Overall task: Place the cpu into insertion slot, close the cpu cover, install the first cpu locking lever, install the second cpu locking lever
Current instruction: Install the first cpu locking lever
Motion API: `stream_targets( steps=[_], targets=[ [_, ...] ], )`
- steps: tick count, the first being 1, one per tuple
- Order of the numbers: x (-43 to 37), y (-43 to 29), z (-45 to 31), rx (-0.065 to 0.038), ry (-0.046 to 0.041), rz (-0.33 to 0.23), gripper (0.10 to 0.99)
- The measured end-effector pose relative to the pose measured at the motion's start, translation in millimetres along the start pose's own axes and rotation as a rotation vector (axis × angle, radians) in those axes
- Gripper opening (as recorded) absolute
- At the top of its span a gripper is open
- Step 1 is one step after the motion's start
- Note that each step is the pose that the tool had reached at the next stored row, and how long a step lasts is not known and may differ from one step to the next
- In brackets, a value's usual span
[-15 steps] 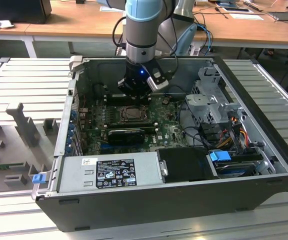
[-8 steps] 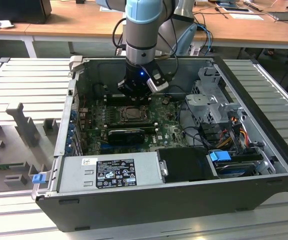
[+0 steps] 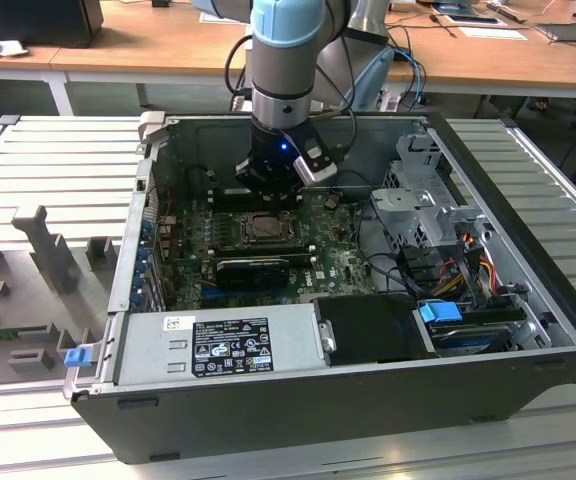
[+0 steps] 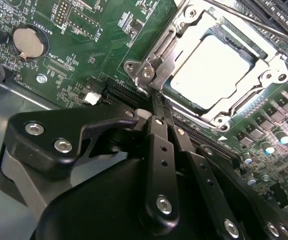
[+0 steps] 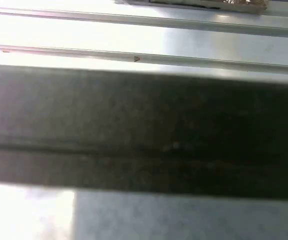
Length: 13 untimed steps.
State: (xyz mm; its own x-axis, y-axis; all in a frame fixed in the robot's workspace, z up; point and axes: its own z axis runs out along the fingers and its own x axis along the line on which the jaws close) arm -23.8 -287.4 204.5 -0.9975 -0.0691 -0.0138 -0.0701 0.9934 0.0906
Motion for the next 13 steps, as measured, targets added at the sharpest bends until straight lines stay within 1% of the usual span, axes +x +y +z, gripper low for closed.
stream_targets(
  steps=[4, 13],
  targets=[
    [-0.1, 1.0, -11.3, 0.000, 0.0002, 0.000, 0.106],
    [0.3, -5.2, -12.1, 0.000, 0.0001, 0.000, 0.106]
  ],
)
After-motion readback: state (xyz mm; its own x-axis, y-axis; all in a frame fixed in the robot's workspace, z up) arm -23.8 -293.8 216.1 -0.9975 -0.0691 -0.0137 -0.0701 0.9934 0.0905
